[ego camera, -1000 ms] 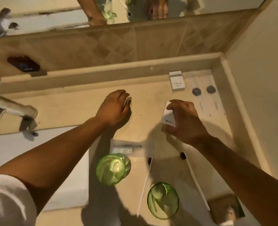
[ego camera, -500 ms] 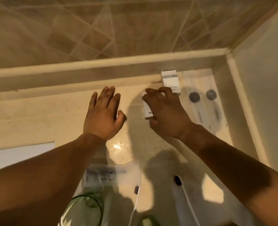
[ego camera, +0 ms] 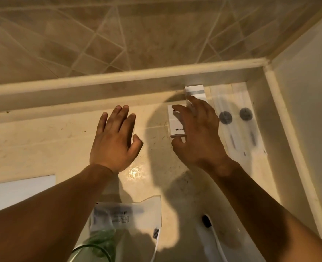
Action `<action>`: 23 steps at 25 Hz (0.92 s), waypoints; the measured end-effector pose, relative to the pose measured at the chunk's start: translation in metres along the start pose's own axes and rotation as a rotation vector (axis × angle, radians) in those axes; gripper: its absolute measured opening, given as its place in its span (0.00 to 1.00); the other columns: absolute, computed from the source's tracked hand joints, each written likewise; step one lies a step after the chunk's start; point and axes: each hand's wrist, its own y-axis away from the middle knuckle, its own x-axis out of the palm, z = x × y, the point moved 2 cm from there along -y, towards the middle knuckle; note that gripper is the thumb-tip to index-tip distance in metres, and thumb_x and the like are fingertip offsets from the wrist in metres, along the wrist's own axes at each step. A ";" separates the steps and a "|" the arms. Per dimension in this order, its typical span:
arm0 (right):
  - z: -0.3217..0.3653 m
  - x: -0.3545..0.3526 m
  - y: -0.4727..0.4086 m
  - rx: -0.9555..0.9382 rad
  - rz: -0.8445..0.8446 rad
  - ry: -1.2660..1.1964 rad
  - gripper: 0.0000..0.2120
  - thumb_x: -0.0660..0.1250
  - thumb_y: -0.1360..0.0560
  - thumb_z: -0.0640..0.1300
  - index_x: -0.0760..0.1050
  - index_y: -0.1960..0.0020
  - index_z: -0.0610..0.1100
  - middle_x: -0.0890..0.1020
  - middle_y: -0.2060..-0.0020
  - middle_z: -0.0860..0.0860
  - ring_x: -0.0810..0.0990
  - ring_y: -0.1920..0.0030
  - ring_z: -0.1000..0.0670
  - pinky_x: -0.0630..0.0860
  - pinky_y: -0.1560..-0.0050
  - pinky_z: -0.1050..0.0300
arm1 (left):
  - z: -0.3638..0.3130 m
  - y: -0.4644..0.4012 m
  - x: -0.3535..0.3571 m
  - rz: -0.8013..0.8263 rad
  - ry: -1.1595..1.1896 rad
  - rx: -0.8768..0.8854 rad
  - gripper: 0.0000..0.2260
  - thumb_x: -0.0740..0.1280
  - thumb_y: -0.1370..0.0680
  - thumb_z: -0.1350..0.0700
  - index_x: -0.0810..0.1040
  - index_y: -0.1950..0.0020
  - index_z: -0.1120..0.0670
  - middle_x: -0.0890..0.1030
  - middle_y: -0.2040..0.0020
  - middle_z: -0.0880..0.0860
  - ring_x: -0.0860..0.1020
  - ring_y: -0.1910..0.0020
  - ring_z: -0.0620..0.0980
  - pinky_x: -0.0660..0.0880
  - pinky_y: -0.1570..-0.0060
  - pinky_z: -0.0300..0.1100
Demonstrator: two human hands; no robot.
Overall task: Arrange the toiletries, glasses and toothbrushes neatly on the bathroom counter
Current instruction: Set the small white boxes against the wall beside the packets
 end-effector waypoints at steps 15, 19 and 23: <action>-0.034 0.005 -0.007 0.072 -0.077 -0.040 0.27 0.73 0.29 0.56 0.70 0.31 0.58 0.67 0.28 0.54 0.61 0.27 0.48 0.49 0.35 0.68 | 0.002 -0.001 0.001 -0.031 -0.002 0.015 0.27 0.58 0.21 0.48 0.72 0.25 0.58 0.67 0.20 0.57 0.60 0.18 0.55 0.51 0.19 0.58; -0.033 0.004 -0.014 0.082 -0.114 -0.013 0.26 0.71 0.28 0.57 0.72 0.30 0.58 0.70 0.30 0.54 0.62 0.29 0.48 0.51 0.41 0.71 | 0.002 -0.001 0.002 -0.034 -0.001 0.015 0.27 0.58 0.21 0.48 0.73 0.25 0.58 0.67 0.20 0.57 0.60 0.19 0.55 0.51 0.19 0.58; -0.031 0.004 -0.022 0.104 -0.116 0.021 0.26 0.70 0.26 0.56 0.72 0.30 0.58 0.70 0.32 0.53 0.64 0.30 0.47 0.50 0.45 0.74 | 0.002 -0.001 0.001 -0.026 -0.001 0.011 0.27 0.58 0.21 0.48 0.73 0.25 0.58 0.67 0.20 0.57 0.60 0.18 0.55 0.51 0.19 0.57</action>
